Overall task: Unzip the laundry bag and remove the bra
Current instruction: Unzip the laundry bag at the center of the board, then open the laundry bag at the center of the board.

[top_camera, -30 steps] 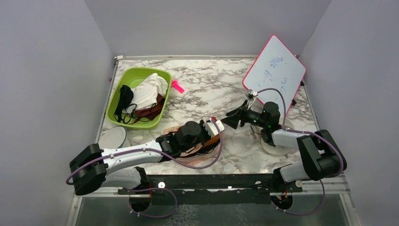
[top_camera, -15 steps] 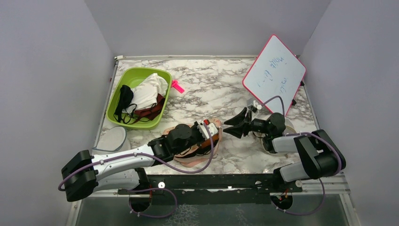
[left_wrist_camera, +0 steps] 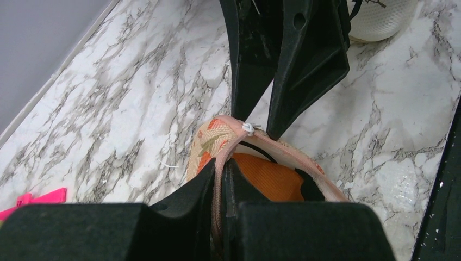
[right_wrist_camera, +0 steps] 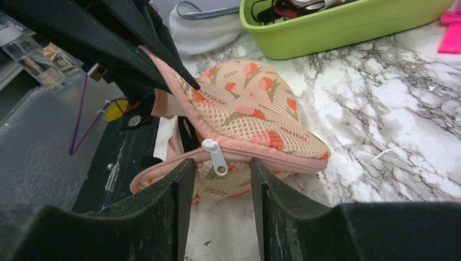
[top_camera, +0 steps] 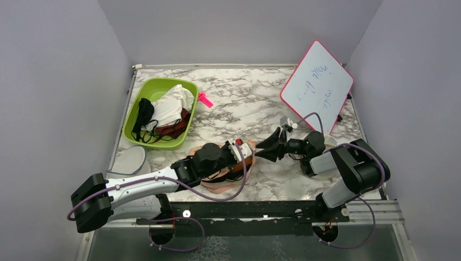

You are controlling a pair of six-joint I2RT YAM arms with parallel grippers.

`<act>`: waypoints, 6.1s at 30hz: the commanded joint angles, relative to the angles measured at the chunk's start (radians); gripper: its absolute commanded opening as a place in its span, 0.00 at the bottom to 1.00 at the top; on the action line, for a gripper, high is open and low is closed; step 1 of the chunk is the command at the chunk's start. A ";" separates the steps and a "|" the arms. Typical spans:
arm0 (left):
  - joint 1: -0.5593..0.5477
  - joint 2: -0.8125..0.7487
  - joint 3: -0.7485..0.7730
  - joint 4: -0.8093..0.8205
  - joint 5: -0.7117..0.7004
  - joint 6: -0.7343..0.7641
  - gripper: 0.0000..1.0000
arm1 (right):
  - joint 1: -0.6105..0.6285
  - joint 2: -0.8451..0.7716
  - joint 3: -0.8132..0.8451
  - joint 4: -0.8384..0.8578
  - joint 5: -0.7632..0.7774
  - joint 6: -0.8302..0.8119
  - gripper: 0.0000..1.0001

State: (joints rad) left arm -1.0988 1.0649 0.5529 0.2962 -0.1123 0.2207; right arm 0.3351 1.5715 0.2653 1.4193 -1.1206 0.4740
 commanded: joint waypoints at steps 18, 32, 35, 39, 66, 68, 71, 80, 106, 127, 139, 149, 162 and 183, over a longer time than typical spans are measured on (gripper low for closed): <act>0.004 0.015 0.010 0.039 0.053 0.000 0.00 | 0.061 -0.063 -0.022 -0.022 0.150 -0.112 0.16; 0.004 0.000 0.013 0.026 0.005 0.004 0.00 | 0.075 -0.090 -0.063 0.000 0.178 -0.094 0.36; 0.004 -0.012 0.007 0.024 0.006 0.005 0.00 | 0.074 -0.135 -0.058 -0.118 0.192 -0.146 0.38; 0.005 -0.016 0.005 0.024 0.011 0.005 0.00 | 0.076 -0.142 -0.039 -0.173 0.183 -0.191 0.39; 0.005 0.049 0.032 0.057 0.034 -0.010 0.00 | 0.120 0.003 -0.019 0.020 0.138 -0.109 0.15; 0.005 0.048 0.032 0.057 0.018 -0.010 0.00 | 0.120 -0.004 -0.023 0.006 0.140 -0.118 0.12; 0.005 0.038 0.028 0.057 -0.003 -0.016 0.00 | 0.120 -0.005 -0.031 0.007 0.142 -0.120 0.07; 0.005 -0.002 0.010 0.057 -0.060 -0.045 0.00 | 0.122 -0.002 -0.036 0.036 0.159 -0.105 0.01; 0.005 -0.063 0.084 -0.068 -0.023 -0.092 0.00 | 0.122 0.007 0.096 -0.230 0.467 -0.306 0.01; 0.006 0.045 0.265 0.028 -0.044 -0.073 0.00 | 0.131 0.293 0.196 0.173 0.274 -0.226 0.01; 0.063 0.069 0.268 0.053 -0.044 -0.137 0.00 | 0.130 0.328 0.286 0.162 0.173 -0.287 0.06; 0.274 0.129 0.342 -0.184 -0.037 -0.375 0.00 | 0.122 -0.069 0.371 -1.055 0.895 -0.294 0.92; 0.411 0.597 0.734 -0.562 -0.127 -0.126 0.00 | 0.119 -0.232 0.435 -1.551 0.823 -0.141 1.00; 0.548 0.768 0.940 -0.755 -0.466 -0.016 0.50 | 0.145 -0.160 0.320 -1.483 0.541 0.008 1.00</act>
State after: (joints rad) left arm -0.5430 1.8965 1.4643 -0.4137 -0.5327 0.1986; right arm 0.4736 1.3960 0.6216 -0.1322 -0.5125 0.4042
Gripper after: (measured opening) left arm 0.405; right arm 0.999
